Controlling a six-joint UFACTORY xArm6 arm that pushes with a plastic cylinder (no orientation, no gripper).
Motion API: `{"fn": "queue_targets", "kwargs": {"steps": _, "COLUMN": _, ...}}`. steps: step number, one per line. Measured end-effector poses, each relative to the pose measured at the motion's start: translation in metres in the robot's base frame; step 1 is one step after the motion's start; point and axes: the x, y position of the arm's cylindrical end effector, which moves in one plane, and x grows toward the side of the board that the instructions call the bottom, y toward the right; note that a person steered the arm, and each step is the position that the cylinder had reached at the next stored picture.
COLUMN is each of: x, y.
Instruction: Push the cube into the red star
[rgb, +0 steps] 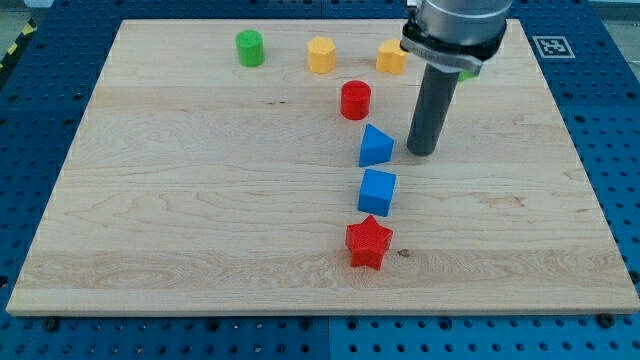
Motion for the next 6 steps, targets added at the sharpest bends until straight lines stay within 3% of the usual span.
{"fn": "queue_targets", "kwargs": {"steps": 1, "x": -0.02, "y": -0.023}}
{"fn": "queue_targets", "kwargs": {"steps": 2, "x": -0.004, "y": -0.042}}
{"fn": "queue_targets", "kwargs": {"steps": 4, "x": 0.064, "y": -0.061}}
{"fn": "queue_targets", "kwargs": {"steps": 6, "x": 0.102, "y": -0.068}}
